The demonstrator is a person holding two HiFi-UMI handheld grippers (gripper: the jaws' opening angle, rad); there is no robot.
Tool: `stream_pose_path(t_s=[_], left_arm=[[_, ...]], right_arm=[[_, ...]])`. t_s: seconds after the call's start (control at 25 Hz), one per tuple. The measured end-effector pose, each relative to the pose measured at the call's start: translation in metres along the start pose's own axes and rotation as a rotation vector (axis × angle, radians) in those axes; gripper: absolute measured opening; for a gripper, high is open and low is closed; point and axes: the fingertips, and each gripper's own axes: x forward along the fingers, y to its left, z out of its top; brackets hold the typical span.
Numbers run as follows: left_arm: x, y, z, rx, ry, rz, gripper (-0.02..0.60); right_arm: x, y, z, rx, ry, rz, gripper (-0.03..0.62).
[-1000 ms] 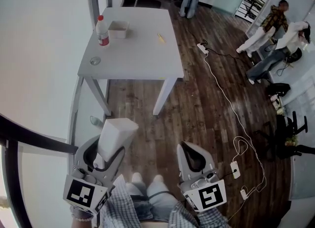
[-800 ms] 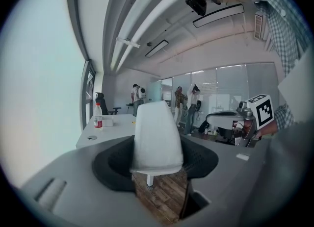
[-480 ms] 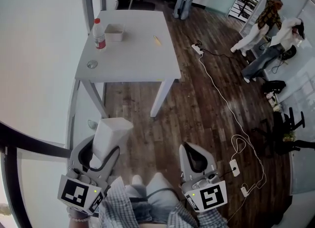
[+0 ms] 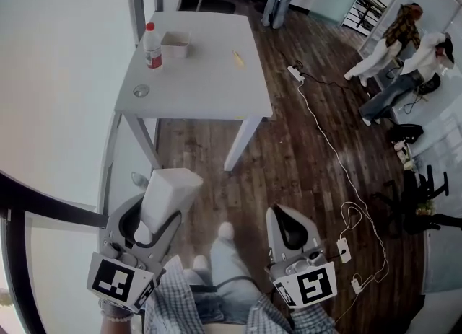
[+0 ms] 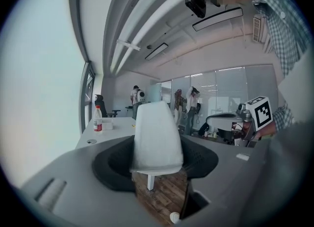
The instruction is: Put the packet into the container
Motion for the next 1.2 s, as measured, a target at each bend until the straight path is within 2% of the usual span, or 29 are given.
stream_pose_path(t_s=[0.56,1.2], left_arm=[[0.025,0.019,0.016,-0.002,-0.013,0.074,0.259],[0.087,0.03,0.033,-0.01,-0.006,0.128,0.259]], right_arm=[[0.041,-0.024,0.001,-0.02,-0.013,0.059,-0.002],[0.093,-0.073,-0.005,-0.023,-0.01,0.125,-0.002]])
